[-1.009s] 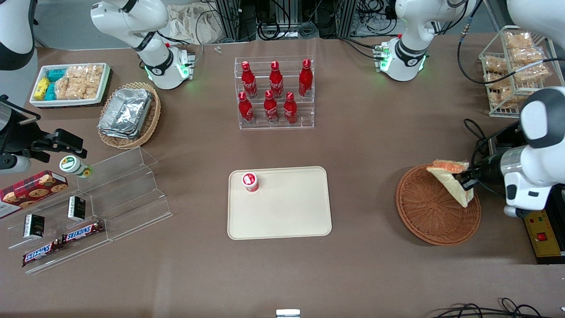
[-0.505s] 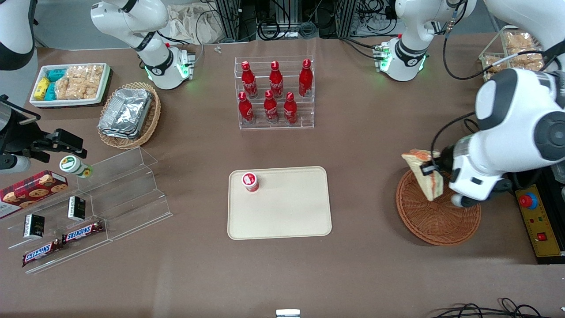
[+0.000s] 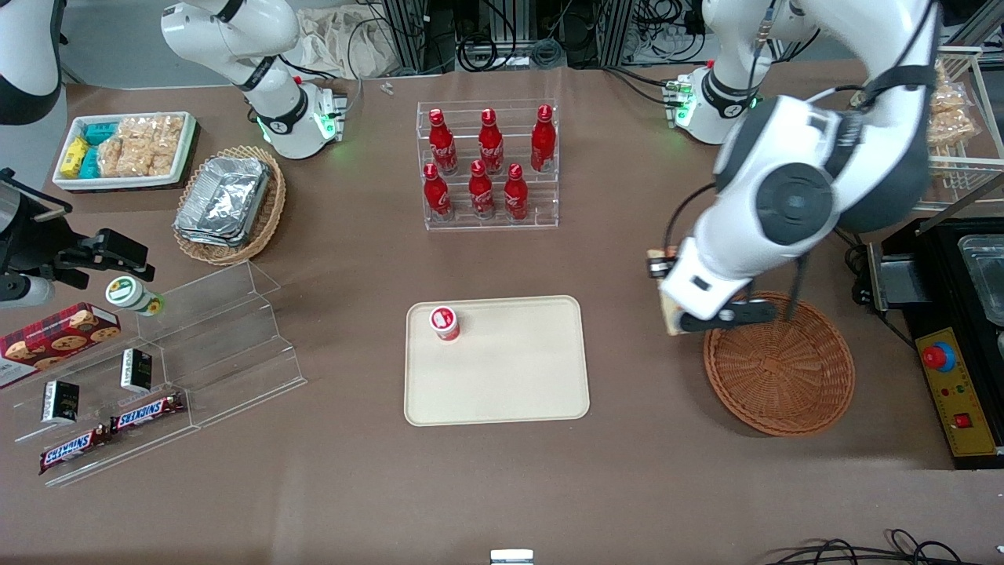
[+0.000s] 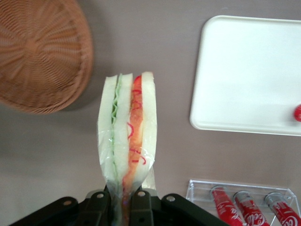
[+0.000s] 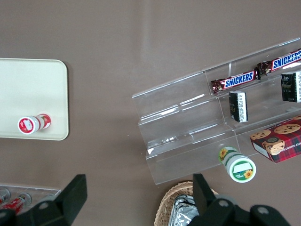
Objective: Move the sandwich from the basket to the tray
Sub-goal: 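Carry the sandwich over the white tray and lower it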
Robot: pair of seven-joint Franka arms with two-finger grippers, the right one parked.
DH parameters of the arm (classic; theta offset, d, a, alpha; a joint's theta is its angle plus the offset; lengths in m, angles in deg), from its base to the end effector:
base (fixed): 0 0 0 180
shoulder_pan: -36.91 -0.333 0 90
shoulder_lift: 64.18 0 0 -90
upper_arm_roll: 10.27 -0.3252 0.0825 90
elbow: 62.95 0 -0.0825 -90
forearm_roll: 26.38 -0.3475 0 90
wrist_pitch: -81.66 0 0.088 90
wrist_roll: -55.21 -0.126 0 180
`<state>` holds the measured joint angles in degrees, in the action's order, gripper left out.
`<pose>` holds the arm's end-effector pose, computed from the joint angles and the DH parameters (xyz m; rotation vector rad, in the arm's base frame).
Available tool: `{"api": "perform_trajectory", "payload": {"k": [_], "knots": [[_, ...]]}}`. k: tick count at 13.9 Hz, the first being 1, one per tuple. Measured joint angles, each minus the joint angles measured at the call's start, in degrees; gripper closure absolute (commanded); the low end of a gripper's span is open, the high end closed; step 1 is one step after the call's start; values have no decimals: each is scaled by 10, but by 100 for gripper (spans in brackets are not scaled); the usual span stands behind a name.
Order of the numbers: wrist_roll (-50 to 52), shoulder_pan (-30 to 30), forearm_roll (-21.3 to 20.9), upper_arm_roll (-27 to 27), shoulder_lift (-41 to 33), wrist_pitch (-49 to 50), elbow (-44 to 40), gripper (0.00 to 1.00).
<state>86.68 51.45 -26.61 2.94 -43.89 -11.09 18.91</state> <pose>0.5513 -0.2664 0.4830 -3.1178 -0.1124 0.2694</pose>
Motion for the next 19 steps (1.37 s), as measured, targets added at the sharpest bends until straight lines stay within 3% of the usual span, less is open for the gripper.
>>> {"api": "perform_trajectory", "payload": {"k": [3, 12, 13, 14, 15, 16, 17, 19], "knots": [[39, 48, -3, 0, 43, -86, 1, 92], [47, 92, -3, 0, 215, -261, 1, 92], [47, 95, -3, 0, 223, -268, 1, 88], [46, 96, -3, 0, 229, -270, 0, 78], [46, 96, -3, -1, 231, -270, 0, 57], [46, 96, -3, -1, 231, -270, -1, 16], [46, 96, -3, -2, 231, -270, -2, 1], [48, 95, -3, -3, 231, -268, -7, 1]]}}
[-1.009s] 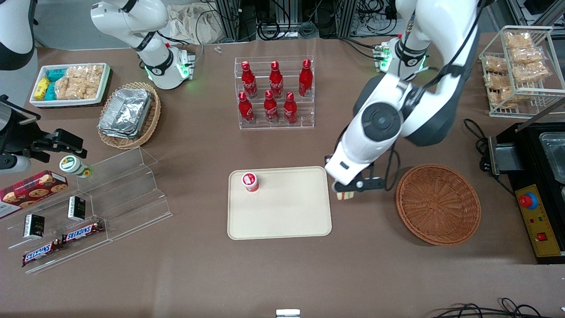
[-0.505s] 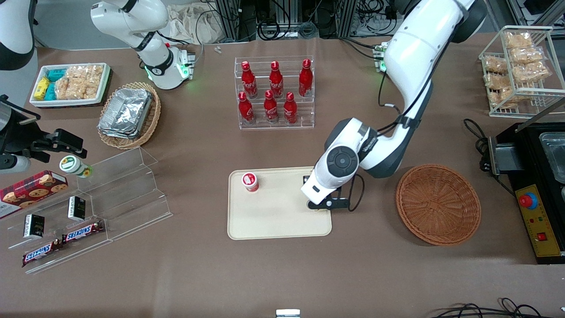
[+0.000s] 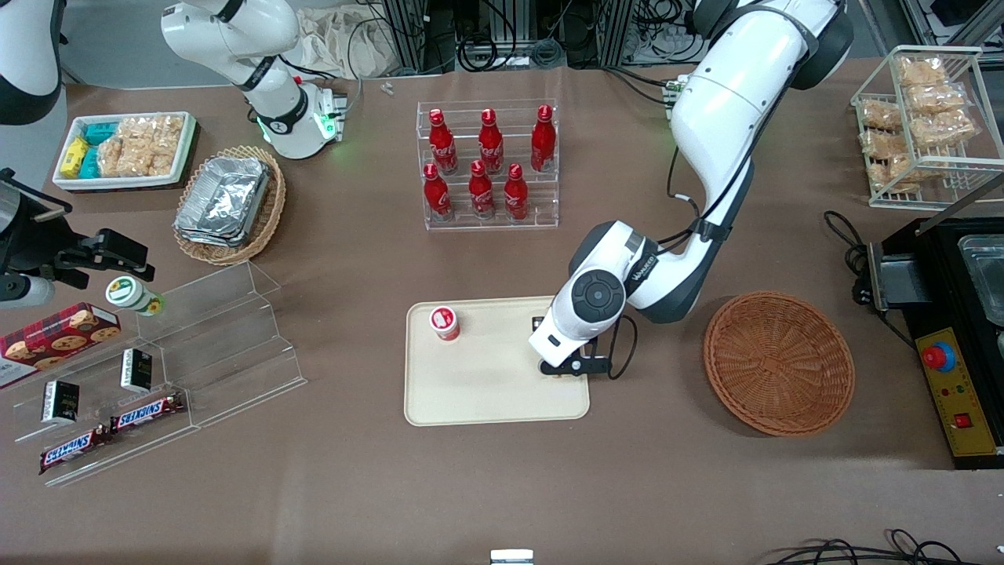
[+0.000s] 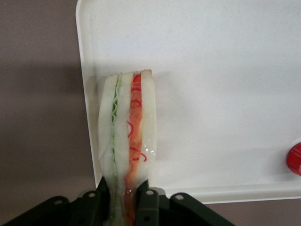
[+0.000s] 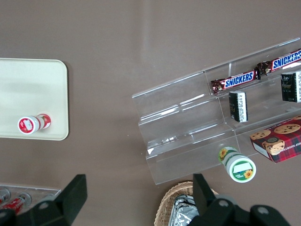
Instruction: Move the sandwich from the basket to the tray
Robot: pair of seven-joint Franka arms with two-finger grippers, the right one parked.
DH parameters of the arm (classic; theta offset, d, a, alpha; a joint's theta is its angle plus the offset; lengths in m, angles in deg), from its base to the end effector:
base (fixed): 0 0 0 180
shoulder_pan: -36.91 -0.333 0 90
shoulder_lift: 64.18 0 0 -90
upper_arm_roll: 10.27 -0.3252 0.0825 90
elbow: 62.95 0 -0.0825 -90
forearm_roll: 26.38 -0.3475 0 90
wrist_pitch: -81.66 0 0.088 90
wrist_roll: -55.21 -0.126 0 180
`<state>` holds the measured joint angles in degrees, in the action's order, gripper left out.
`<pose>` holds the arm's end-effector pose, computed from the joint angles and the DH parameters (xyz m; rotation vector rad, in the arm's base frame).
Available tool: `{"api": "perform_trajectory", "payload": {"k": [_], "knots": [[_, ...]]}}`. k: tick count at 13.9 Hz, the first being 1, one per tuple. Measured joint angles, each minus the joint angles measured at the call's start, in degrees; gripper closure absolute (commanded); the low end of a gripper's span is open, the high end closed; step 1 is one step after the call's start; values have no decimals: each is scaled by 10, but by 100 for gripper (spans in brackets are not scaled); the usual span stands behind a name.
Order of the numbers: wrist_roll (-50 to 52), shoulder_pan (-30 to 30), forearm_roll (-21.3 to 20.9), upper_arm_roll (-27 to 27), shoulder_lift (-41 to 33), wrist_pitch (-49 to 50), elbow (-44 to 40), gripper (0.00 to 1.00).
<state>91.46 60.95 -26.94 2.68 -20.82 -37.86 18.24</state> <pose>0.5725 -0.3922 0.2601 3.0559 0.0558 -0.2214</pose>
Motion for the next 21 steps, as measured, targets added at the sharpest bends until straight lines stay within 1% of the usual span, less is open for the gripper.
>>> {"api": "perform_trajectory", "payload": {"k": [2, 4, 6, 7, 9, 12, 16, 17, 21], "knots": [[2, -6, 4, -1, -1, 26, -7, 1], [-6, -24, 25, -2, -5, 88, -21, 1], [-41, -53, 56, -2, -12, 173, -52, 1], [-65, -72, 64, -3, -19, 217, -68, 1], [-106, -104, 67, -3, -44, 274, -87, 1], [-171, -133, 55, -8, -91, 321, -89, 1], [-281, -187, 3, -12, -137, 350, -89, 1], [-302, -201, -4, -13, -148, 351, -89, 1], [-360, -266, -8, -14, -205, 356, -89, 1]]}}
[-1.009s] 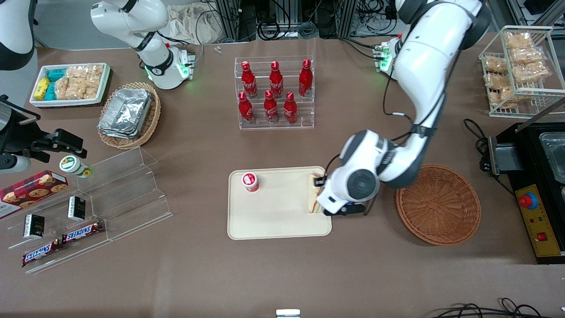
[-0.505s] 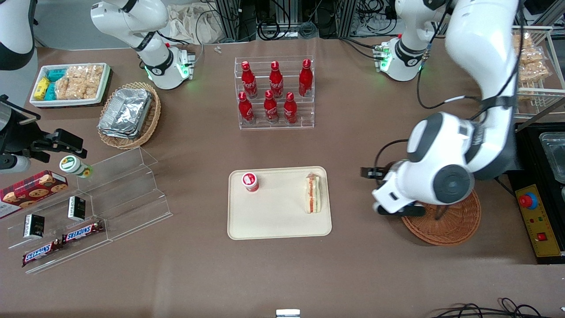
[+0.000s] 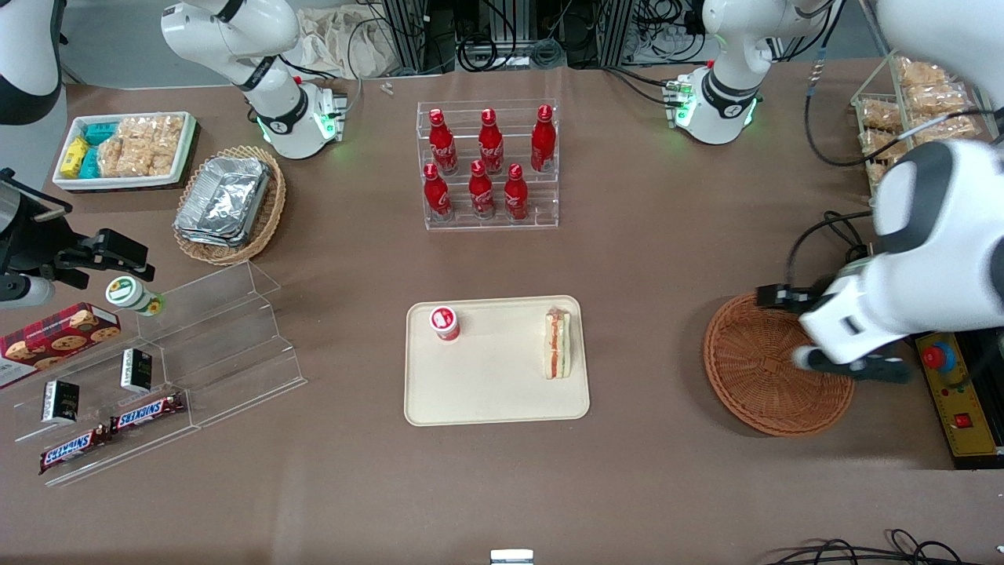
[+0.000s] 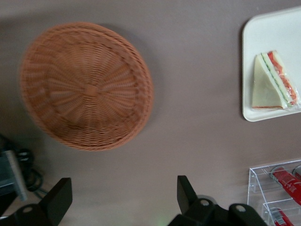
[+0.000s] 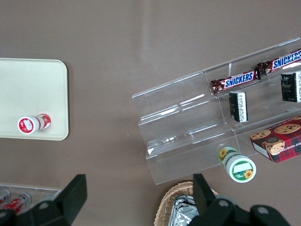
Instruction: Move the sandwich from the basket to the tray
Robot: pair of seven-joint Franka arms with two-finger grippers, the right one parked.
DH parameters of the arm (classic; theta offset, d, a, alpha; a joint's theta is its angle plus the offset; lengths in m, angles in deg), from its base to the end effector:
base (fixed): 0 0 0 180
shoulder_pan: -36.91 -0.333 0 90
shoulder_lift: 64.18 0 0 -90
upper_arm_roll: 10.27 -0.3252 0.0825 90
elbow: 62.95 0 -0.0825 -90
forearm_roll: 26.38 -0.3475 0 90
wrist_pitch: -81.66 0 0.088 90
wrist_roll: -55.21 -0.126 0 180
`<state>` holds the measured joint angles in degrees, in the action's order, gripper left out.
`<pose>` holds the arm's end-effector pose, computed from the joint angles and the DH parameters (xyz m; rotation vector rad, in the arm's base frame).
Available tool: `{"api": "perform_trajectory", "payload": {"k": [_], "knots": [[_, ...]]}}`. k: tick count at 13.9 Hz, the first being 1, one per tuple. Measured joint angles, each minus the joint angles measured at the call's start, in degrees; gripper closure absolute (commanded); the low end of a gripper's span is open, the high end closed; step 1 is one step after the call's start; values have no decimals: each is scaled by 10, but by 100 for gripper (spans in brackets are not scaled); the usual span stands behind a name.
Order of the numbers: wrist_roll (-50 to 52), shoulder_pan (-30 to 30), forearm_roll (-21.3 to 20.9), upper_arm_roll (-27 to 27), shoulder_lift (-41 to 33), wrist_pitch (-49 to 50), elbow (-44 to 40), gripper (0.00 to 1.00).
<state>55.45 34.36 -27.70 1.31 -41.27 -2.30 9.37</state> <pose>0.6128 -0.0702 0.5139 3.0782 -0.2236 -0.2984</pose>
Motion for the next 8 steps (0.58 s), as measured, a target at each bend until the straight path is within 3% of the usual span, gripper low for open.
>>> {"api": "perform_trajectory", "payload": {"k": [8], "knots": [[-5, -84, -11, -1, -39, 1, 4, 1]]}}
